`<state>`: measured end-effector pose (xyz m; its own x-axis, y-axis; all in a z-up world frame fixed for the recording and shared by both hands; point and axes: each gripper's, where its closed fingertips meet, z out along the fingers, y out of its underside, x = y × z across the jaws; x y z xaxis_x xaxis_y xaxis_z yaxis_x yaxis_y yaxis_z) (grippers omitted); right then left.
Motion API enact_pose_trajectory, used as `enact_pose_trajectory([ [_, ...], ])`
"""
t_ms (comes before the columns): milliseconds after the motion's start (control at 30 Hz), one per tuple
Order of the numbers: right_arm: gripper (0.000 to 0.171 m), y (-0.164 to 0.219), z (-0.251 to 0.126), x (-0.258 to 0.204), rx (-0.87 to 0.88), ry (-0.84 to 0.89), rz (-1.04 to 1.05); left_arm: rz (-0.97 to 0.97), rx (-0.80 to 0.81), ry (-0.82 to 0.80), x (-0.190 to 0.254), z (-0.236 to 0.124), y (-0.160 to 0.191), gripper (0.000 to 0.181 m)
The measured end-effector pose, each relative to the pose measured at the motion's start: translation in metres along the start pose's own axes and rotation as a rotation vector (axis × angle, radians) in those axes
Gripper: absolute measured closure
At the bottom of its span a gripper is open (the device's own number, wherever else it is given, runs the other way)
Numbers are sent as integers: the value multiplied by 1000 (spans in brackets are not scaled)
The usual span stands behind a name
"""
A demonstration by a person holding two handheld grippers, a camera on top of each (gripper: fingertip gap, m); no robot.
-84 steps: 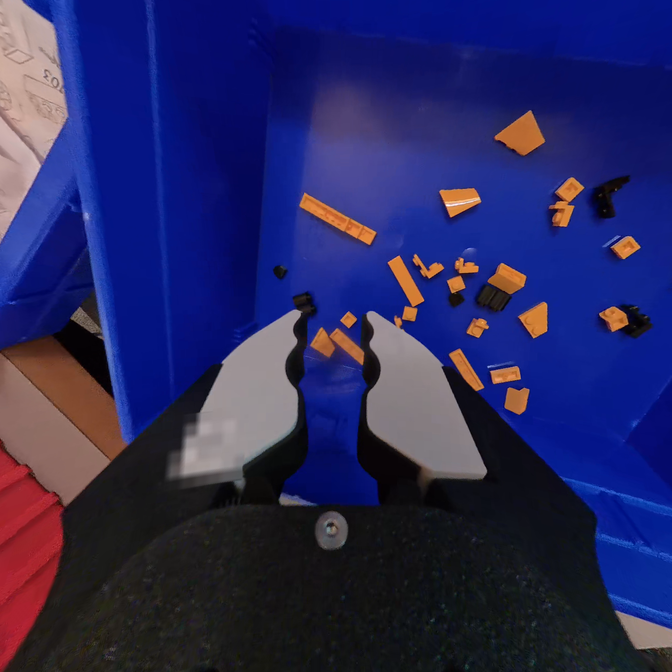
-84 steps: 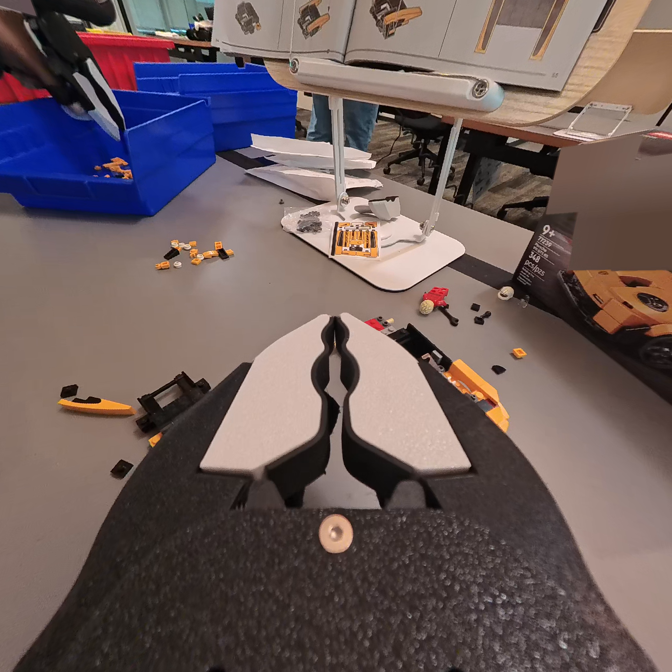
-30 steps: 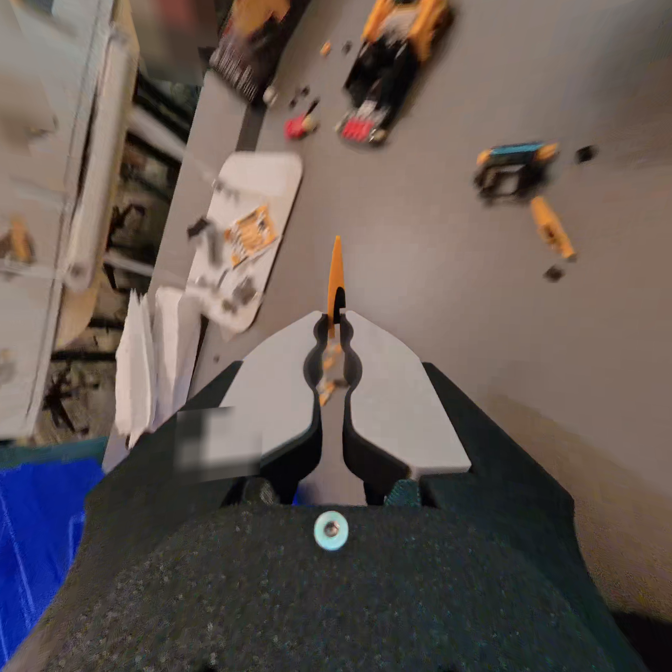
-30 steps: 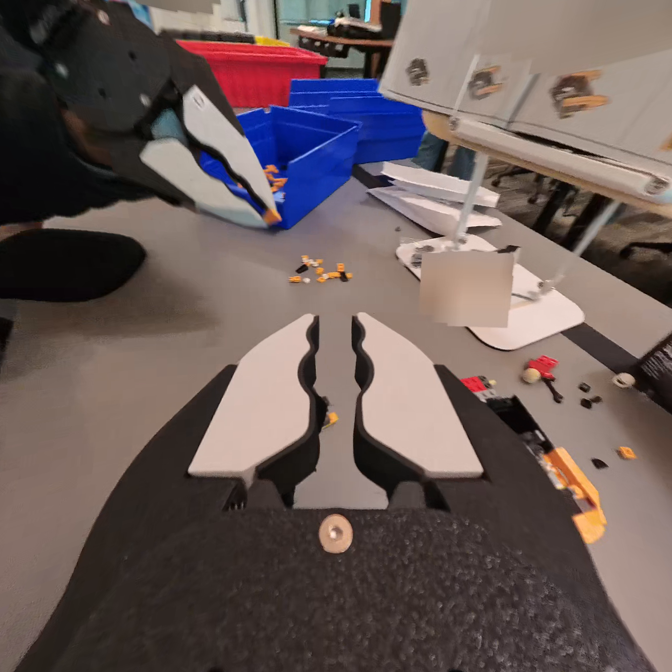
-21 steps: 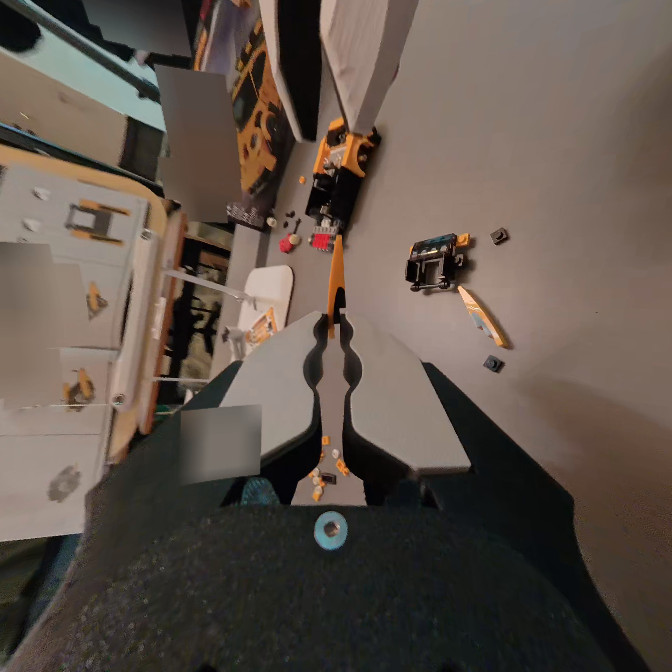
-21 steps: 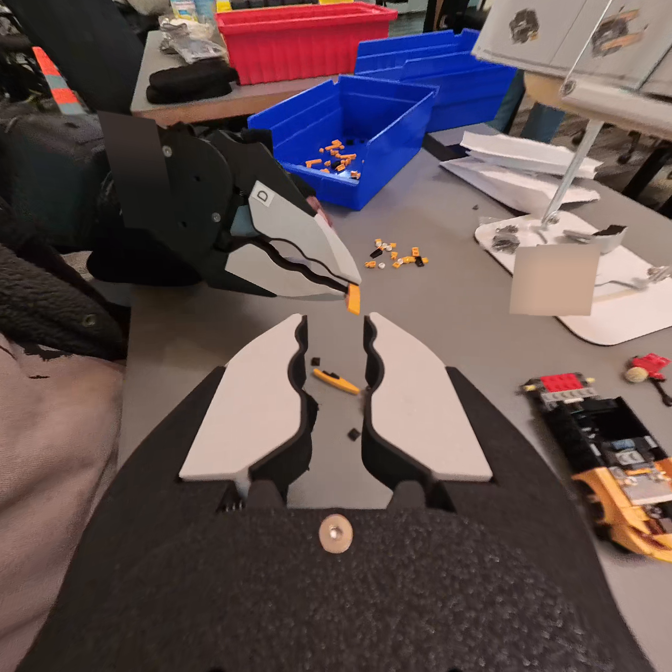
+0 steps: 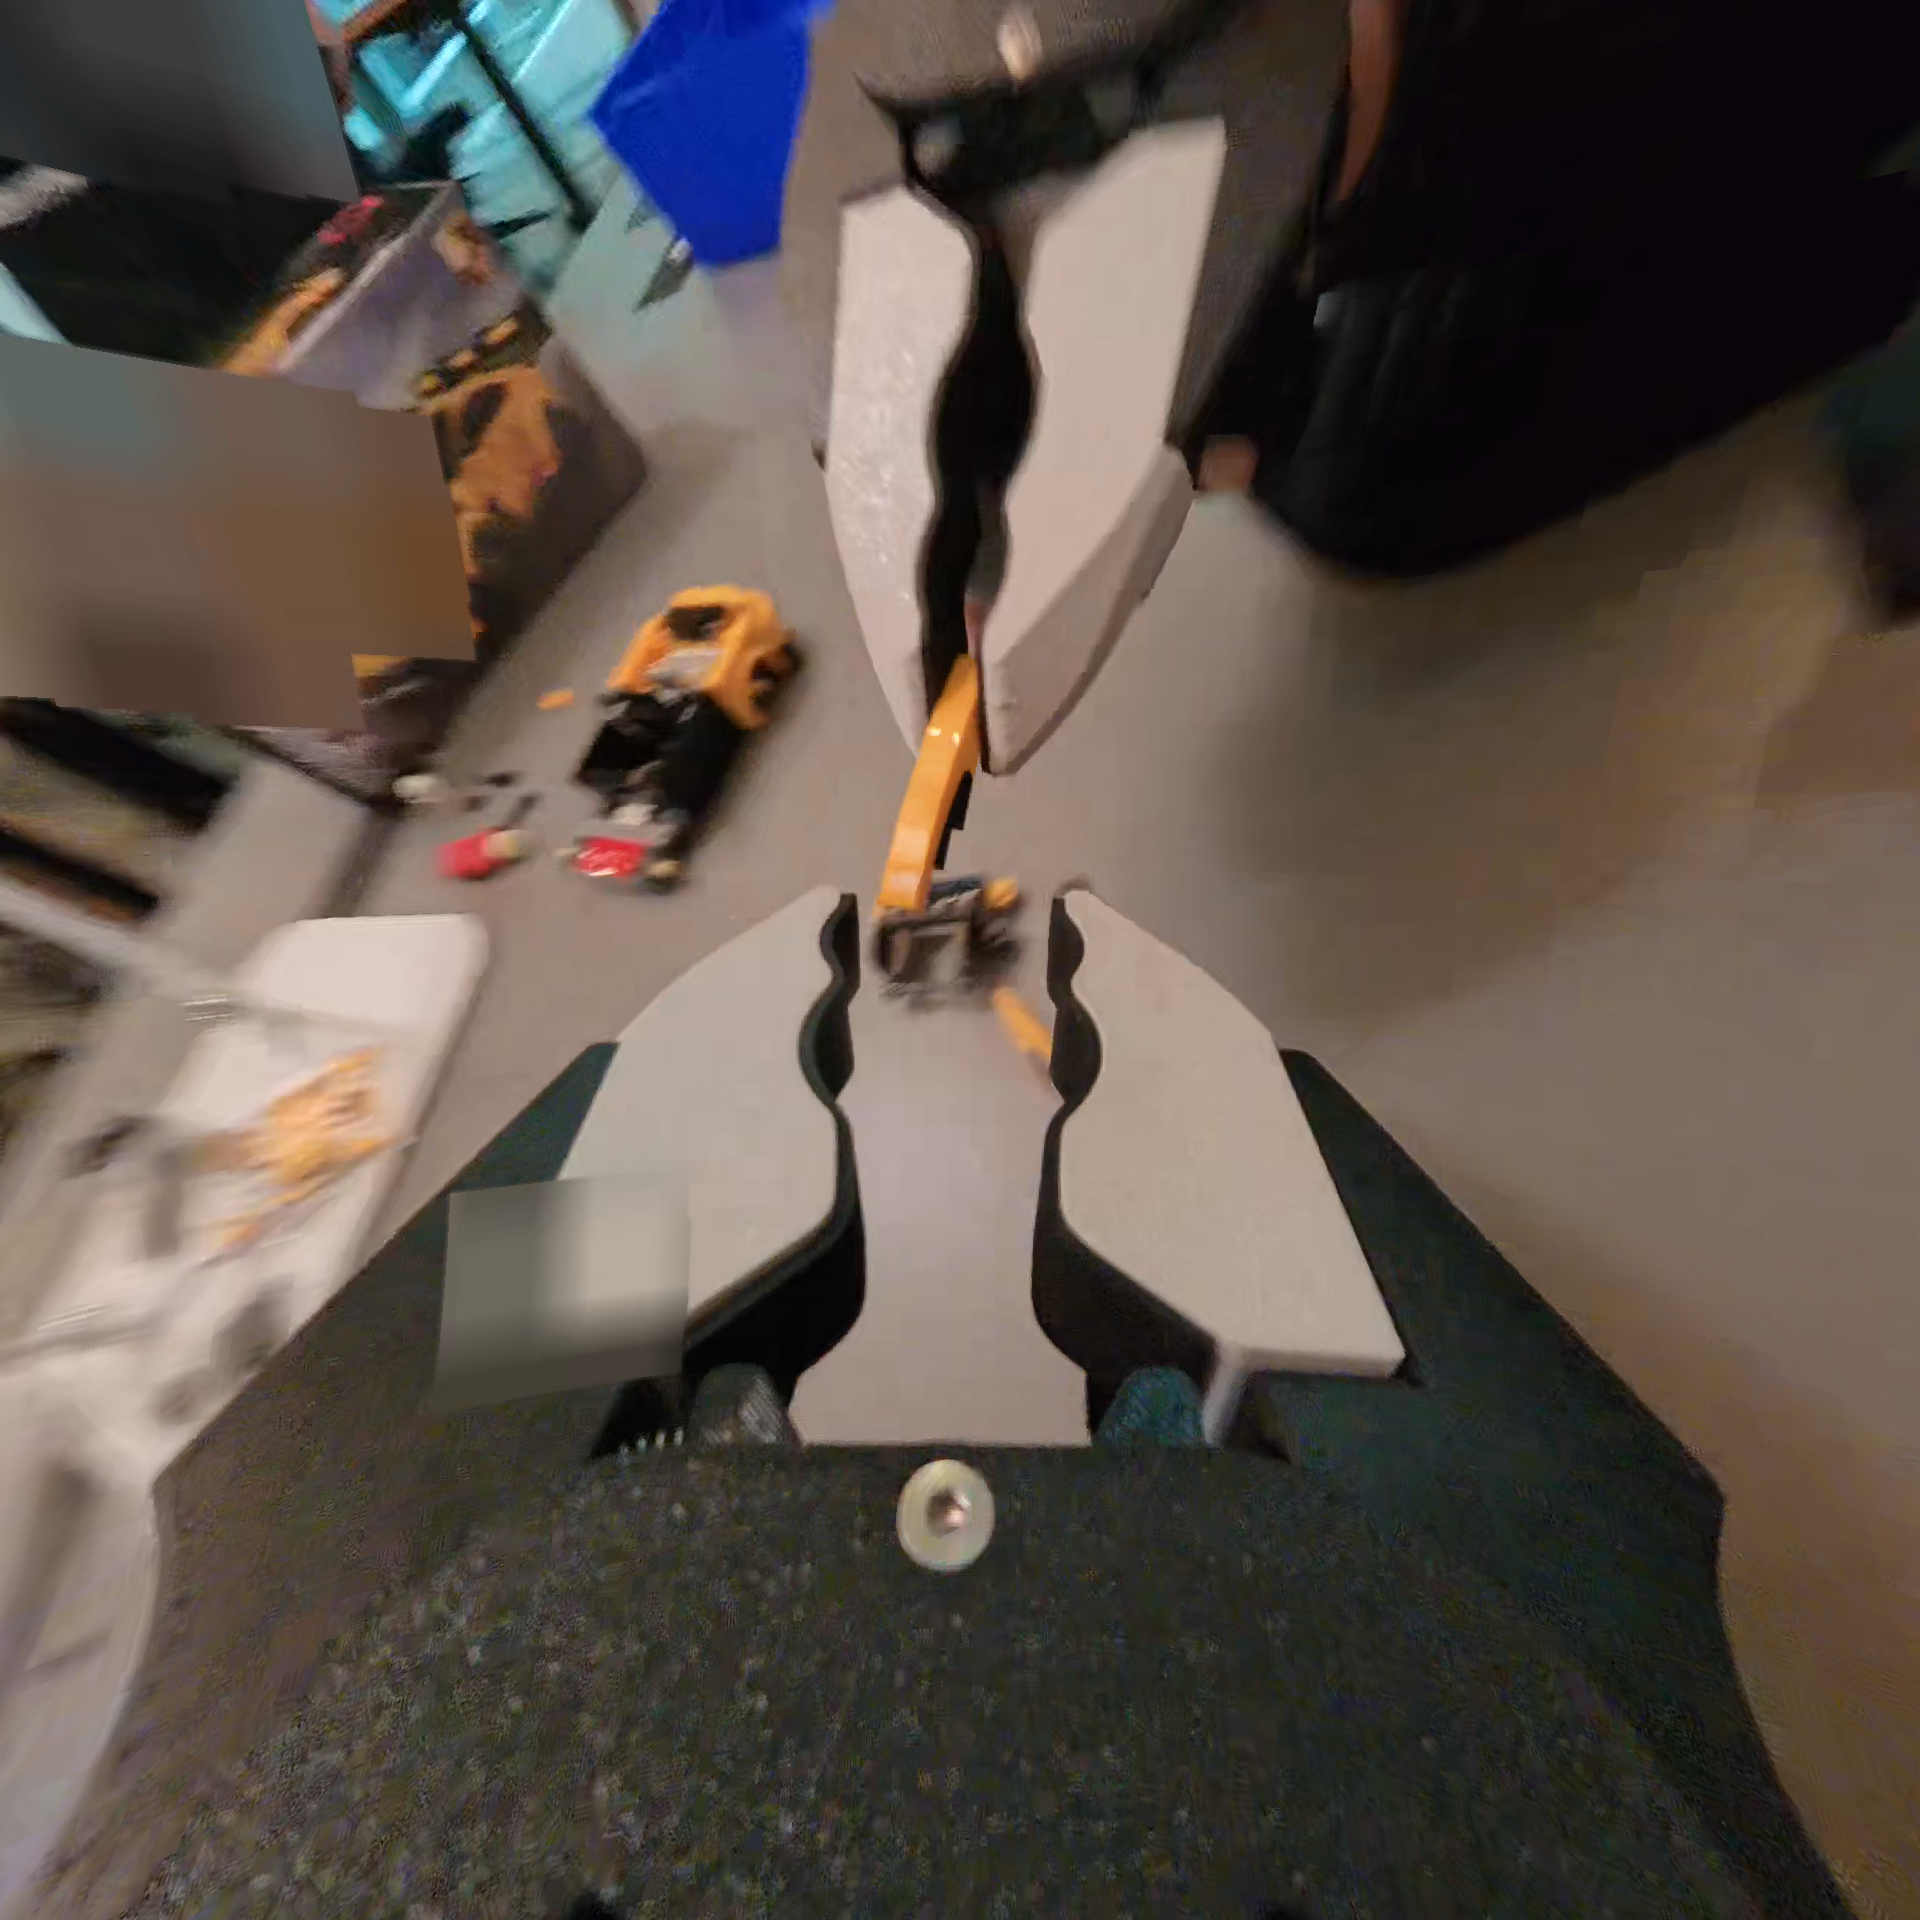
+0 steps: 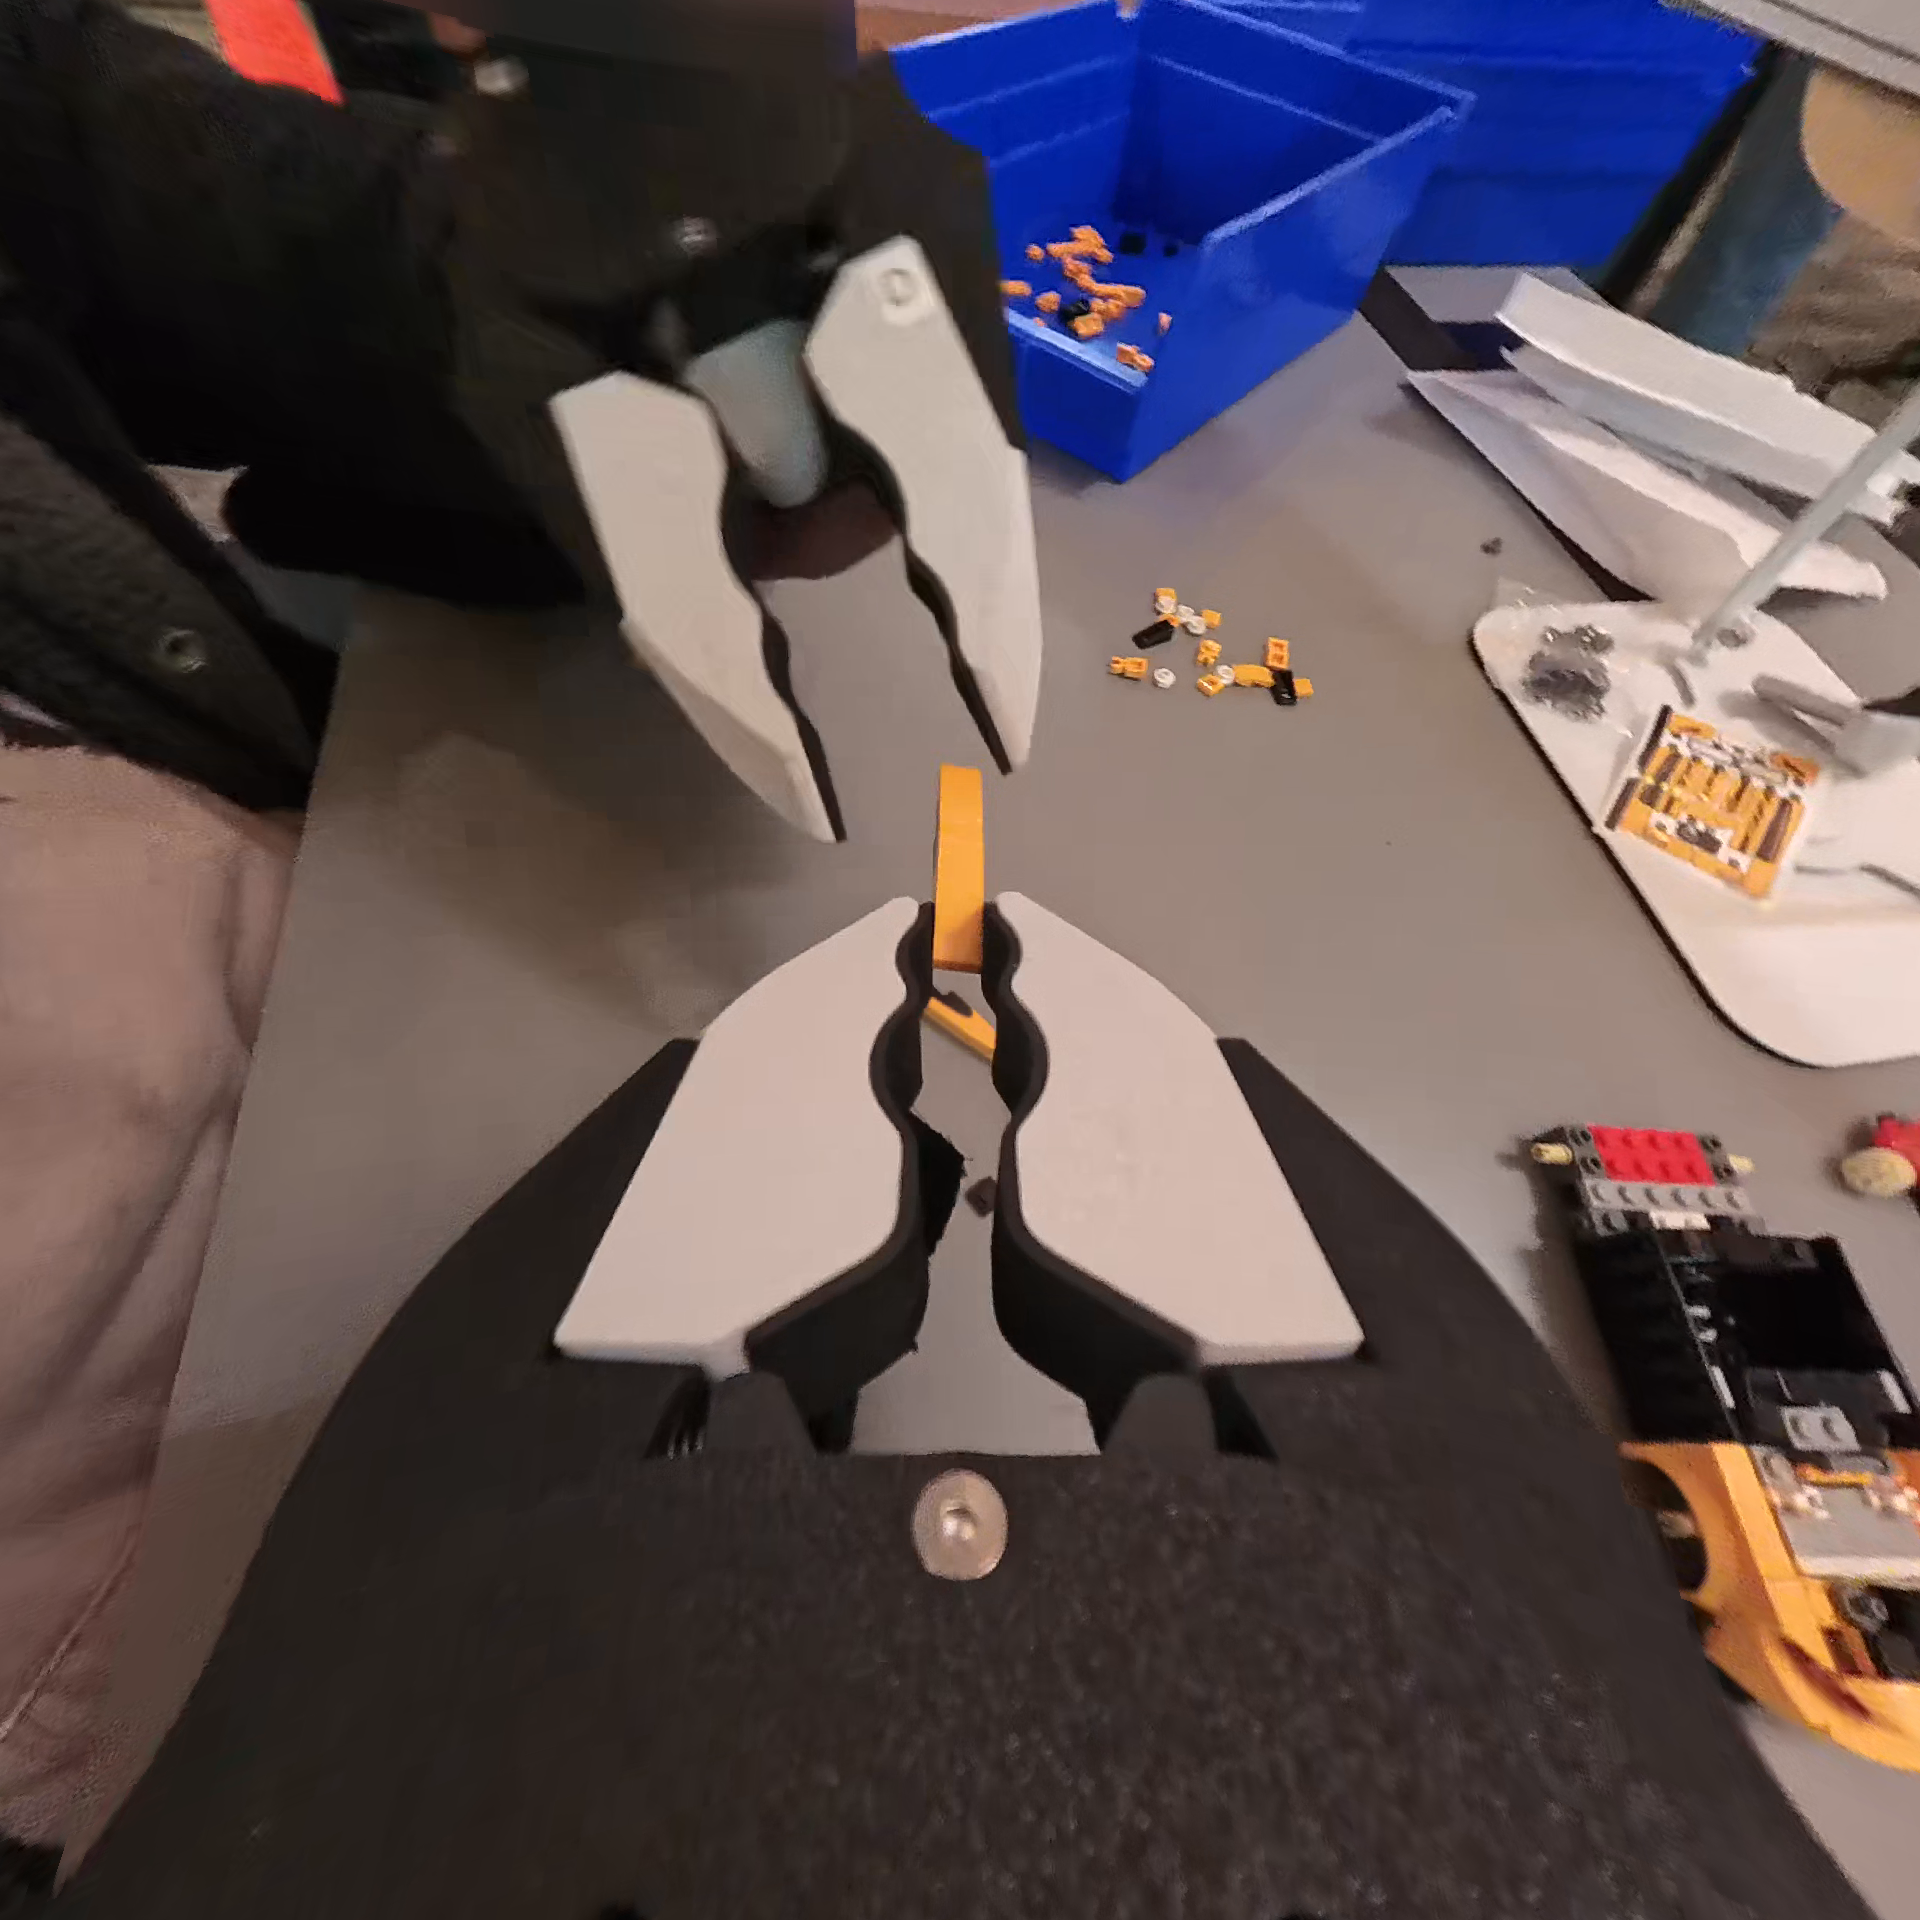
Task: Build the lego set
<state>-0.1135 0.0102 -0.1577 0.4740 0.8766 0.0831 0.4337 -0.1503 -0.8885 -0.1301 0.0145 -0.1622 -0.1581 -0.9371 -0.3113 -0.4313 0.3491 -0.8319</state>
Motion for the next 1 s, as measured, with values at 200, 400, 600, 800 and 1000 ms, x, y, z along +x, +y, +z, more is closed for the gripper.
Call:
enact_pose_trajectory([
  [200,163,-1,1,-11,52,-67,-41,-257,149,238,13,-1,-9,156],
  [400,163,5,3,-15,76,-89,-37,-330,156,283,13,1,-5,173],
  [600,163,5,3,-16,118,-94,-65,-343,179,294,15,3,-6,171],
  [800,163,9,7,-16,140,-103,-52,-352,163,329,19,5,-4,173],
  [1000,156,13,3,4,131,-10,-28,-331,123,287,2,5,2,173],
])
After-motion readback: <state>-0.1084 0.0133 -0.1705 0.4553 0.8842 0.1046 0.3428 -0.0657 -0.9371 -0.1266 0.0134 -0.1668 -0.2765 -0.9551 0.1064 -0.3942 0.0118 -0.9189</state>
